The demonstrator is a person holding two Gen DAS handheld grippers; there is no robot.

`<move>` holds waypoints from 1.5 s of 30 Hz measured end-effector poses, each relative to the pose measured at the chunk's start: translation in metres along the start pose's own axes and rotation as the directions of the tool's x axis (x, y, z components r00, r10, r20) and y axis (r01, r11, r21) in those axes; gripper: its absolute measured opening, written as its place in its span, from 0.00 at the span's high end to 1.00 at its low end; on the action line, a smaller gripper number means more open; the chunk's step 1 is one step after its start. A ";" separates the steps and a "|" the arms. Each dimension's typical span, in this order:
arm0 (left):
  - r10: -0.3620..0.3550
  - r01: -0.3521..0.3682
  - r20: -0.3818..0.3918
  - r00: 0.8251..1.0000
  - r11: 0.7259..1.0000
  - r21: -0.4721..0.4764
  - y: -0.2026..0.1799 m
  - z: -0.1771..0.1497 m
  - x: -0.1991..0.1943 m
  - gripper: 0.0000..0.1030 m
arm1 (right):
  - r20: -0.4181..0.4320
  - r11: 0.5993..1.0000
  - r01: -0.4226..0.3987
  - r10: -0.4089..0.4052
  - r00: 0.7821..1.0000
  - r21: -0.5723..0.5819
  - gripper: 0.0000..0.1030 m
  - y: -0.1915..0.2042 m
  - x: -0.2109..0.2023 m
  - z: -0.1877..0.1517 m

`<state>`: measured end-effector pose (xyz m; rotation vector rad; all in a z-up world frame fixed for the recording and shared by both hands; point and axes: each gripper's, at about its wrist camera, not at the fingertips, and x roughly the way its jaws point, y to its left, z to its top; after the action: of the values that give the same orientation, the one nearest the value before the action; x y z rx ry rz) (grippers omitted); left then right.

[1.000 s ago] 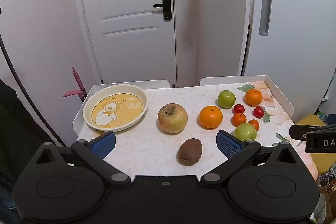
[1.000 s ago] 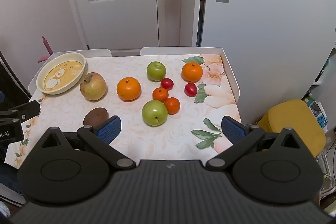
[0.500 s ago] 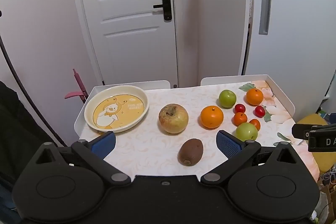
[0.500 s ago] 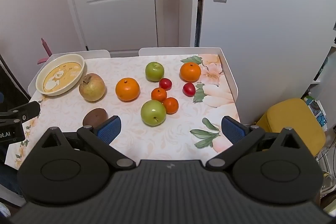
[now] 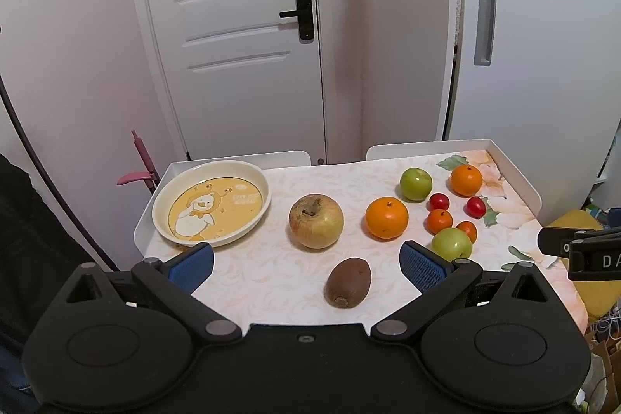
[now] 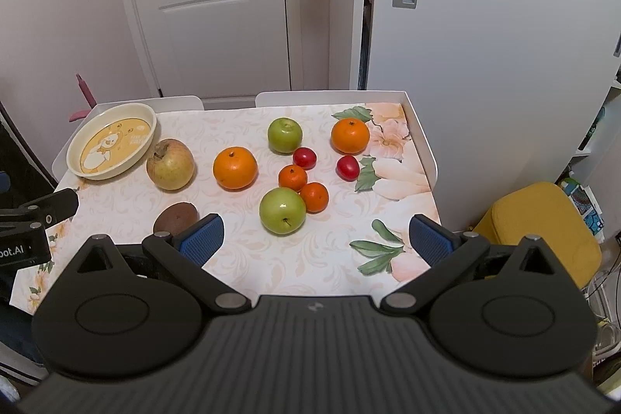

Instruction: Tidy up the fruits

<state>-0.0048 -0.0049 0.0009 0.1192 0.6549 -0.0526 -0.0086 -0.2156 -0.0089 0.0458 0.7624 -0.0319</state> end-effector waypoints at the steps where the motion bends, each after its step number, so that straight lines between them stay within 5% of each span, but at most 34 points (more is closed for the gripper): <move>1: 0.001 -0.001 0.001 1.000 1.000 -0.001 0.000 0.000 0.000 0.00 | 0.001 1.000 0.000 0.000 1.000 0.002 0.00 0.000 0.000 0.000; 45: 0.009 -0.009 0.015 1.000 1.000 -0.014 0.003 -0.004 -0.009 0.00 | 0.005 1.000 -0.015 0.015 1.000 0.002 0.00 -0.001 -0.002 -0.001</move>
<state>-0.0141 -0.0013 0.0038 0.1081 0.6396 -0.0400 -0.0110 -0.2164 -0.0079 0.0535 0.7575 -0.0189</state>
